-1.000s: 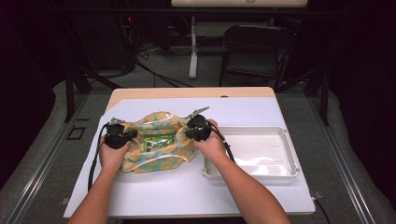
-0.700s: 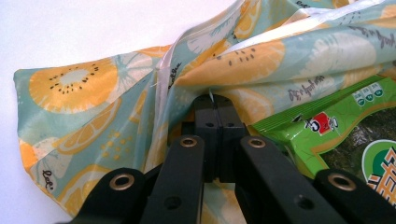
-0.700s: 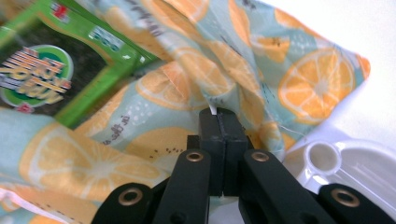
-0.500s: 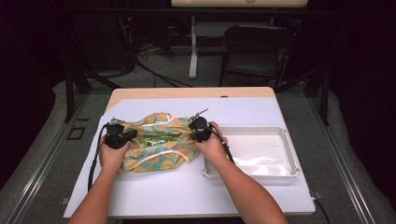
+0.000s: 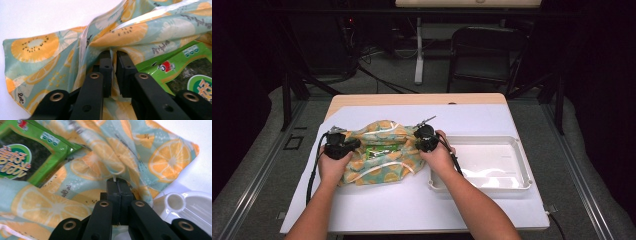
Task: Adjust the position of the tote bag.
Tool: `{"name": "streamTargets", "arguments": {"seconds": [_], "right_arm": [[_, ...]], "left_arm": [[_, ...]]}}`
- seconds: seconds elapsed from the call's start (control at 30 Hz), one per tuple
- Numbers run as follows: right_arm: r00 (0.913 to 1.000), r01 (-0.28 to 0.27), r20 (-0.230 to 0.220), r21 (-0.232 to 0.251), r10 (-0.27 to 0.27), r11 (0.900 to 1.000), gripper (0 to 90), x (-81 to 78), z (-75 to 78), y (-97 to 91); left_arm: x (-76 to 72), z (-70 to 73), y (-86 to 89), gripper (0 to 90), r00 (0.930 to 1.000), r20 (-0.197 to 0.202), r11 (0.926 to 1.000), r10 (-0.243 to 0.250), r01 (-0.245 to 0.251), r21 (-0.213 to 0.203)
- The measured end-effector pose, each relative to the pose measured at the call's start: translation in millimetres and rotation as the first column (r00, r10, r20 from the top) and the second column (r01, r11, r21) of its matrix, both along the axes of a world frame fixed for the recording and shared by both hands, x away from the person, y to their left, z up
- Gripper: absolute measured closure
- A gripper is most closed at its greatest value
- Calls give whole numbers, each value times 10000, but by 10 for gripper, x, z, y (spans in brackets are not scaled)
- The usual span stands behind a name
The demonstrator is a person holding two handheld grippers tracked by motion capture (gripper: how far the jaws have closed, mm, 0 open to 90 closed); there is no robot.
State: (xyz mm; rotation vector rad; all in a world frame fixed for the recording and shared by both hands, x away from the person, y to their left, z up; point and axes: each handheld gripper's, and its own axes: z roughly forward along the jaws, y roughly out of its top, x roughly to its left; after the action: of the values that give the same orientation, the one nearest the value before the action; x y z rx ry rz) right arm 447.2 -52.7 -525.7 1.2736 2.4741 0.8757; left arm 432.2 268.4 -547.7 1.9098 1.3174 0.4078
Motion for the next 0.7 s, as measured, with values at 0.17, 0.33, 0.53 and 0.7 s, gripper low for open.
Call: {"name": "streamTargets", "arguments": {"seconds": [0.17,0.33,0.53,0.7], "right_arm": [[9992,-195,351,113,191,9997,795,-62,107,7],[9960,-398,813,376,366,9985,759,-150,215,57],[9924,-636,1077,386,591,9972,746,-197,320,89],[9917,-631,1145,371,585,9973,731,-216,355,113]], "left_arm": [[-38,73,2,723,9998,182,9999,110,-108,-107],[-81,158,5,660,9993,368,9995,109,-98,-302],[-134,233,6,625,9980,599,9990,179,-154,-424],[-188,310,22,613,9975,682,9991,155,-128,-404]]}}
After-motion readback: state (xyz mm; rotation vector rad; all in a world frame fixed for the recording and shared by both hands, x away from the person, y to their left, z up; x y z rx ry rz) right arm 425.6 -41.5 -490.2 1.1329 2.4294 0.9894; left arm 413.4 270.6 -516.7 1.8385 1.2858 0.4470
